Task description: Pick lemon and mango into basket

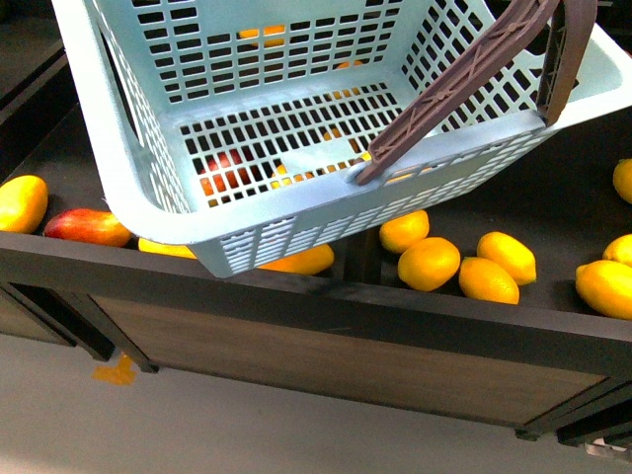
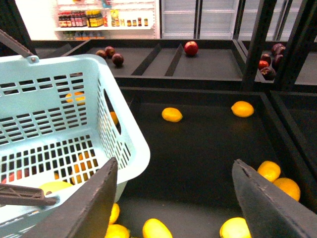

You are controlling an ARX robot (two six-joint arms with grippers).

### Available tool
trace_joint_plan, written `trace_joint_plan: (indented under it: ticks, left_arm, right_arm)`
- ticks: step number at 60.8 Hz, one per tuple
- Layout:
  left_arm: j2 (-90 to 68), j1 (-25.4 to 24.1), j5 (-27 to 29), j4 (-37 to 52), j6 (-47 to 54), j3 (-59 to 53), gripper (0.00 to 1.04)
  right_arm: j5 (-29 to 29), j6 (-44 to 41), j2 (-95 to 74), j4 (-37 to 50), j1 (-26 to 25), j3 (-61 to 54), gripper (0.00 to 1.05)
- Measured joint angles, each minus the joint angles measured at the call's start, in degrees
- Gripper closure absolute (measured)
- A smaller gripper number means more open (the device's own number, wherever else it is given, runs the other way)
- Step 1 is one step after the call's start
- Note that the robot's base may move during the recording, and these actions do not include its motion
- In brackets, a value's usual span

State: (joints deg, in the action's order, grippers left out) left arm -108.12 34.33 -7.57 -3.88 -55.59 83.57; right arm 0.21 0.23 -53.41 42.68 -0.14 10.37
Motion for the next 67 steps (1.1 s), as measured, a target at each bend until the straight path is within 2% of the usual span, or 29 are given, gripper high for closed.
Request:
trace_joint_plan:
  ticks: [7, 9, 67]
  left_arm:
    - [0.00, 0.61, -0.90, 0.00, -0.07, 0.00, 1.00]
    - [0.00, 0.66, -1.33, 0.00, -0.24, 0.00, 1.00]
    - [0.00, -0.22, -0.13, 0.00, -0.02, -0.04, 1.00]
  right_arm:
    - [-0.02, 0.00, 0.02, 0.00, 0.02, 0.00, 0.09]
    - [-0.07, 0.00, 0.02, 0.00, 0.02, 0.00, 0.07]
    - [-0.20, -0.02, 0.28, -0.04, 0.04, -0.37, 0.09]
